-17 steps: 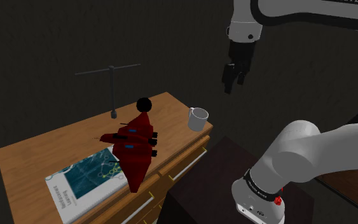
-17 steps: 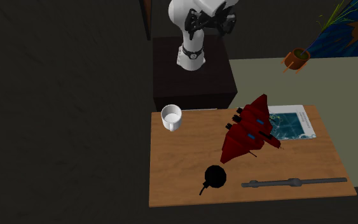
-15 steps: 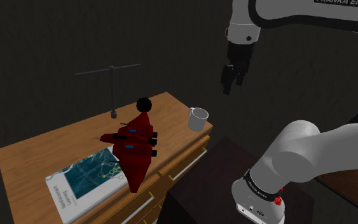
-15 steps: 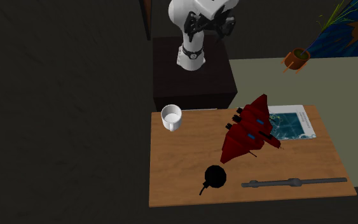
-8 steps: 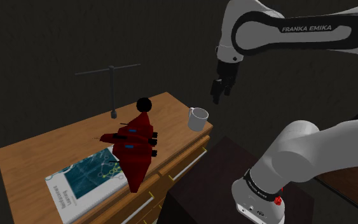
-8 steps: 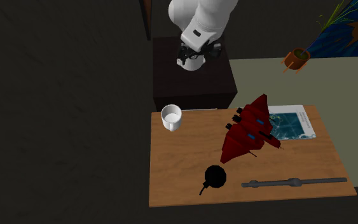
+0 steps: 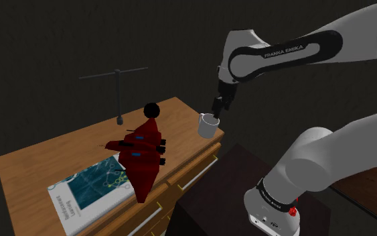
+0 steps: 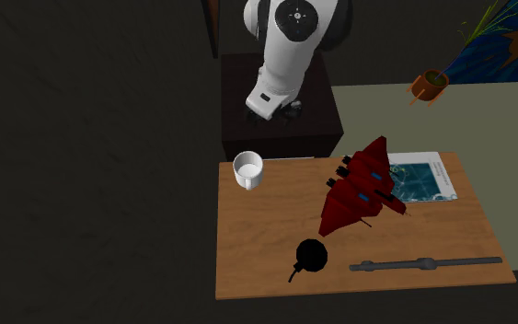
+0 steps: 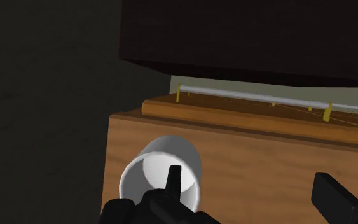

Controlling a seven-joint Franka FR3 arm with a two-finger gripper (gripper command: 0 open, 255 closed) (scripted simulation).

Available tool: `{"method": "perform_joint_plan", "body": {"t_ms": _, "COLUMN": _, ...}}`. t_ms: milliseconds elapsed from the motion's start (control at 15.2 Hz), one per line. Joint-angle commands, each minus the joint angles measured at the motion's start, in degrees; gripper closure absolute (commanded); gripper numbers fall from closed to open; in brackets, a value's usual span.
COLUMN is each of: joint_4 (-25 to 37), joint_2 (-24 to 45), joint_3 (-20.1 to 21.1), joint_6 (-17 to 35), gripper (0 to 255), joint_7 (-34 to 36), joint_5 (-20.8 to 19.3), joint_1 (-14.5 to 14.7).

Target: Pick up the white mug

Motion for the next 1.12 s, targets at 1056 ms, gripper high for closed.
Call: {"method": "perform_joint_plan", "body": {"t_ms": 1056, "joint_4": 0.73, "joint_2": 28.12, "joint_3": -5.64, "joint_6": 30.97, "gripper": 0, "joint_7": -10.33, "joint_5": 5.16, "joint_1": 0.79}}
